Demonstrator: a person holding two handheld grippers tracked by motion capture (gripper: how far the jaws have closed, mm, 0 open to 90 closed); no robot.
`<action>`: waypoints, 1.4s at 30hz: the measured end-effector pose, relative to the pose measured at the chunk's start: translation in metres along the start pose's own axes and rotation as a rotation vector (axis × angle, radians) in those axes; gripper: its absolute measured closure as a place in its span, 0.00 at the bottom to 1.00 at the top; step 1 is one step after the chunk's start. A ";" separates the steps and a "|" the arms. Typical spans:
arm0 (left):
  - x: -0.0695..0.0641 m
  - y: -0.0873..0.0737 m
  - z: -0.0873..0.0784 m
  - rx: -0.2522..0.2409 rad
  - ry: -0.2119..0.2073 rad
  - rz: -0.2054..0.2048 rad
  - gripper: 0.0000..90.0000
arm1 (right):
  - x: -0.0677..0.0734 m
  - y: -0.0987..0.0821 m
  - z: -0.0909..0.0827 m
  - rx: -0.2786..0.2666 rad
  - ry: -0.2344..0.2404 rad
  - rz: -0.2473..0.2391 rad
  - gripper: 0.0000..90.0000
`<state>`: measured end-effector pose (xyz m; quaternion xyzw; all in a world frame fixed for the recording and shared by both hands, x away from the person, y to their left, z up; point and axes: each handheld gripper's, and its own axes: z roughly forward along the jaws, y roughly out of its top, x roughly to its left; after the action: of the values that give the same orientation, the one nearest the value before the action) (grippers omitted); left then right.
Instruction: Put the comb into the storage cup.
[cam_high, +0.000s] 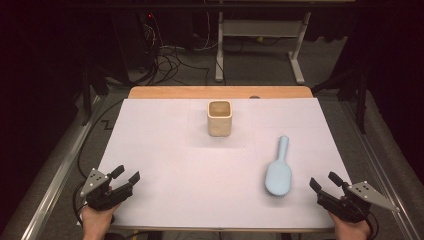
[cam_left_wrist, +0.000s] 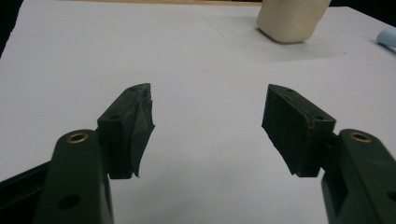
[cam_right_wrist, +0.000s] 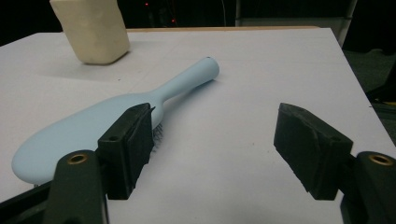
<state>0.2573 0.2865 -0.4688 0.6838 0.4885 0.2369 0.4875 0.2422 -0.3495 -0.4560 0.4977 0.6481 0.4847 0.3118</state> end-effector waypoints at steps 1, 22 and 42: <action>0.000 0.000 0.000 0.000 0.000 0.001 0.38 | 0.000 0.000 0.000 -0.001 -0.003 0.001 0.33; -0.001 0.000 0.003 0.008 -0.003 0.009 0.38 | 0.000 0.003 0.003 -0.022 0.012 0.014 0.35; -0.001 0.000 0.003 0.012 -0.004 0.013 0.38 | 0.001 0.013 0.015 -0.027 0.037 0.029 0.33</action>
<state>0.2592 0.2841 -0.4702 0.6903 0.4845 0.2356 0.4830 0.2599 -0.3428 -0.4486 0.4938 0.6399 0.5069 0.2995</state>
